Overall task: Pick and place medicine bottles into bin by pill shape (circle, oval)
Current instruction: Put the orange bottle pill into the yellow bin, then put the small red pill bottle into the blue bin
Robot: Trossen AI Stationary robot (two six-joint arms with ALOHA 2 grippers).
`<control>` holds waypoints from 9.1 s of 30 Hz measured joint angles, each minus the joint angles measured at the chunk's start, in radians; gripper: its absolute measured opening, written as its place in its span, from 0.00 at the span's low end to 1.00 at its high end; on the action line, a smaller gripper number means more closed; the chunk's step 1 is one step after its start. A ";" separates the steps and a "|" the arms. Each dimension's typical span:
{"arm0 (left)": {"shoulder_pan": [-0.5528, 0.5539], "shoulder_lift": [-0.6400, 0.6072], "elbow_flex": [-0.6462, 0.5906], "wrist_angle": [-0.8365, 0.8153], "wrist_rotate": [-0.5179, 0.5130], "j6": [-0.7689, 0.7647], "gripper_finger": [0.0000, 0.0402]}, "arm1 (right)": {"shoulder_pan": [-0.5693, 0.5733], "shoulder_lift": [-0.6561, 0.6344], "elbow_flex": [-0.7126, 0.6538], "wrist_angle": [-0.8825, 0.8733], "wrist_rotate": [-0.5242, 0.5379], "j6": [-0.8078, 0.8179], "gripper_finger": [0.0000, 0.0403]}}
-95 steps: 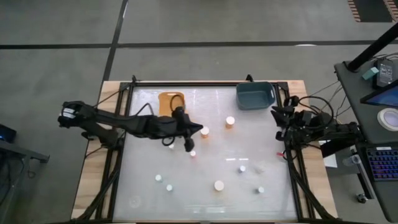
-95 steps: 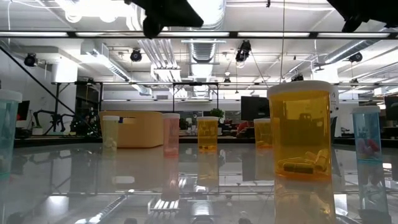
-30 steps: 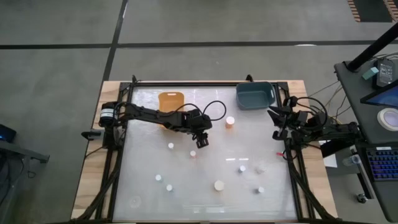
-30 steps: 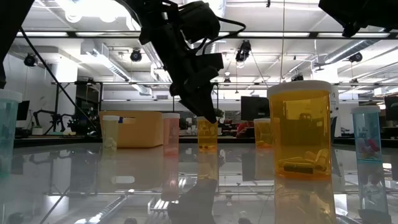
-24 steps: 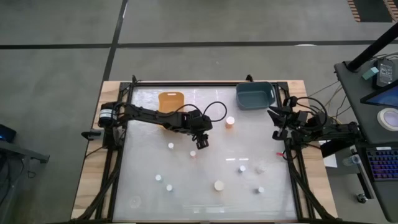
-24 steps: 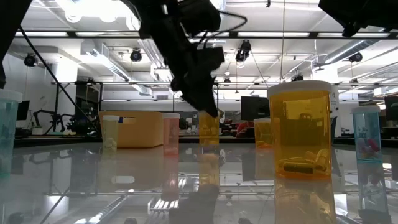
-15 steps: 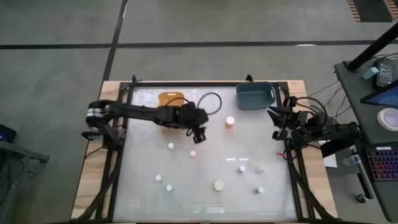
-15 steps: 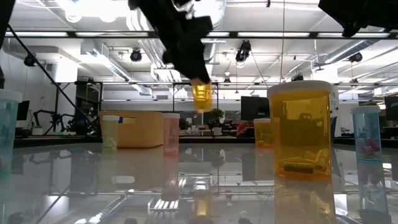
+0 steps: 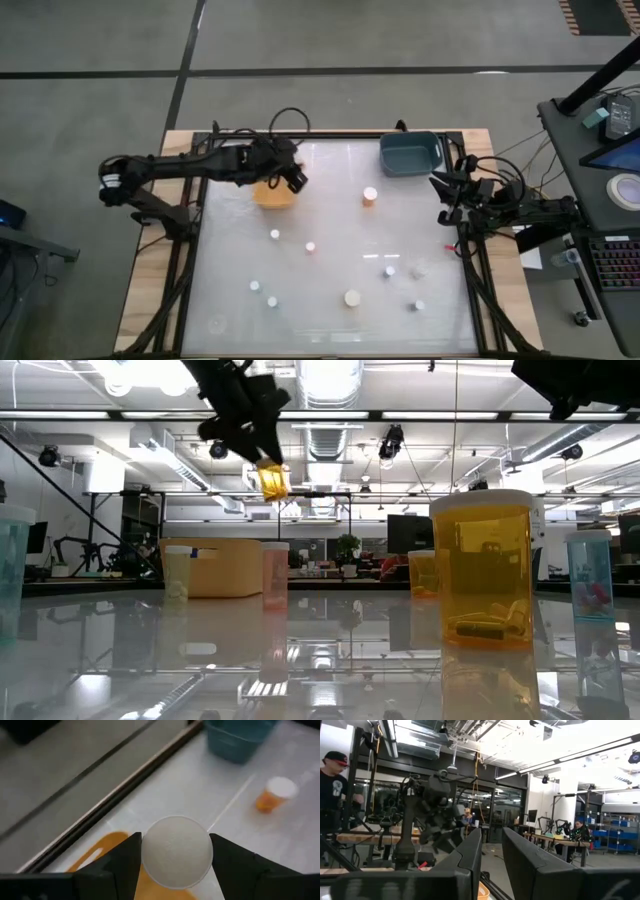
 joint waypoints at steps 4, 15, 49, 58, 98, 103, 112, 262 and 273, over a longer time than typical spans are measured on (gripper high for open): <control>0.056 -0.035 -0.068 0.000 -0.001 -0.078 0.49 | 0.000 0.001 0.000 0.000 0.000 0.002 0.17; 0.184 -0.029 -0.221 0.022 -0.001 -0.153 0.49 | 0.000 0.005 0.000 0.000 0.001 0.001 0.17; 0.195 0.097 -0.372 0.193 -0.001 -0.157 0.50 | 0.000 0.005 0.000 0.000 0.002 -0.001 0.17; 0.195 0.097 -0.371 0.193 -0.001 -0.160 0.50 | 0.000 0.005 0.000 0.000 0.002 -0.001 0.17; -0.180 -0.235 -0.377 0.516 0.001 0.189 0.70 | 0.000 0.025 0.026 0.010 -0.089 0.324 0.17; -0.259 -0.244 -0.404 0.657 0.000 0.295 0.70 | 0.000 0.117 0.087 0.007 -0.112 0.360 0.17; -0.281 -0.255 -0.443 0.776 -0.002 0.440 0.70 | 0.000 0.419 0.303 -0.057 -0.114 0.330 0.17; -0.283 -0.424 -0.649 0.904 -0.002 0.656 0.70 | -0.060 1.698 1.301 -0.790 -0.264 0.452 0.29; -0.283 -0.424 -0.648 0.907 -0.001 0.656 0.70 | -0.230 1.532 1.300 -0.966 -0.070 0.584 0.29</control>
